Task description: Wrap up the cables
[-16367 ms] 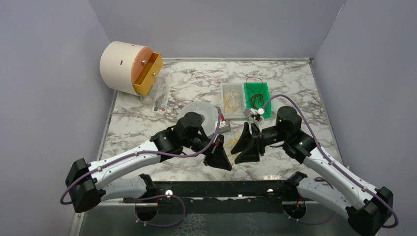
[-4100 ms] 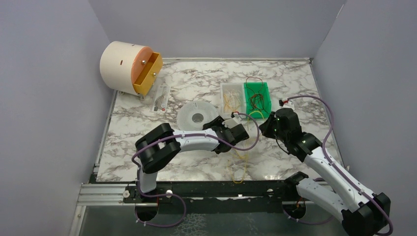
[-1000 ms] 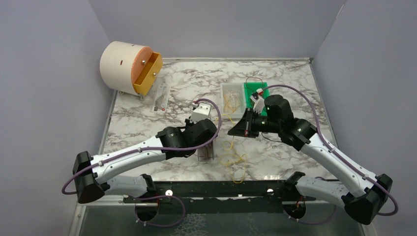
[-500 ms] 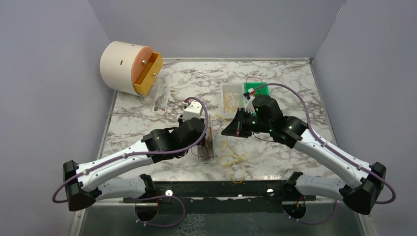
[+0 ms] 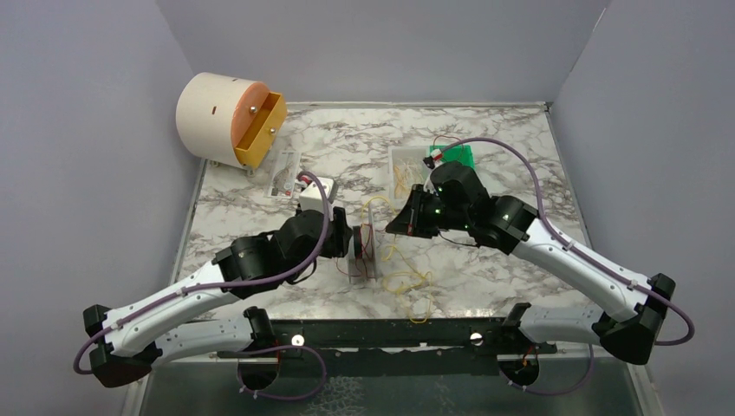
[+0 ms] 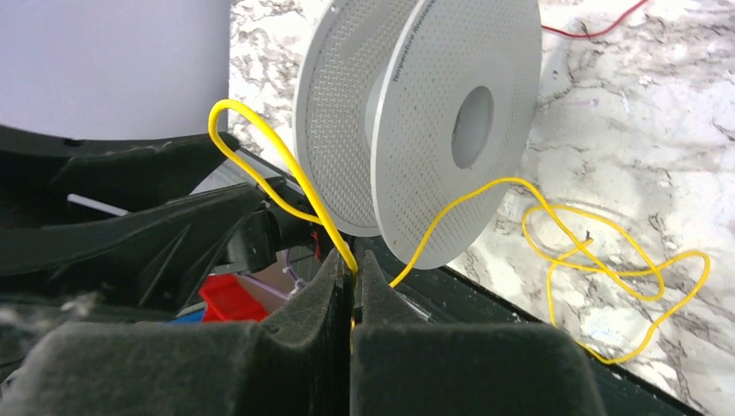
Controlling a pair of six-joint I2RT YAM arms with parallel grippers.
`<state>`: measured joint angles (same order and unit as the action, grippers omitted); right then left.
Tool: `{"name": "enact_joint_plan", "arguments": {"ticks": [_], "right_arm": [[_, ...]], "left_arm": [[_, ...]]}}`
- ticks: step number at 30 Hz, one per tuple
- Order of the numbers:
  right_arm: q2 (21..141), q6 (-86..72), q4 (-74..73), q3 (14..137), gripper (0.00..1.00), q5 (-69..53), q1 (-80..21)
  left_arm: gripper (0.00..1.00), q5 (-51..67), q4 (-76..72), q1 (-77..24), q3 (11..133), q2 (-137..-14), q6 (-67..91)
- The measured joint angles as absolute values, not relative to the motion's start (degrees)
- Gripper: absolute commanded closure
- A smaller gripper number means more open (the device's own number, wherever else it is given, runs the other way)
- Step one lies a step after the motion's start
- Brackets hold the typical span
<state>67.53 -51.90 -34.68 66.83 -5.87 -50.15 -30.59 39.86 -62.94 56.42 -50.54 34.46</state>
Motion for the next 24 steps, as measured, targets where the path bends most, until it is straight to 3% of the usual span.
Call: {"name": "enact_joint_plan", "arguments": {"ticks": [24], "right_arm": [[78.3,-59.0,-48.3,77.5,0.99,2.9,-57.3]], "left_arm": [[0.43,-28.2,36.9,-62.9,54.4,-53.7,32.1]]}}
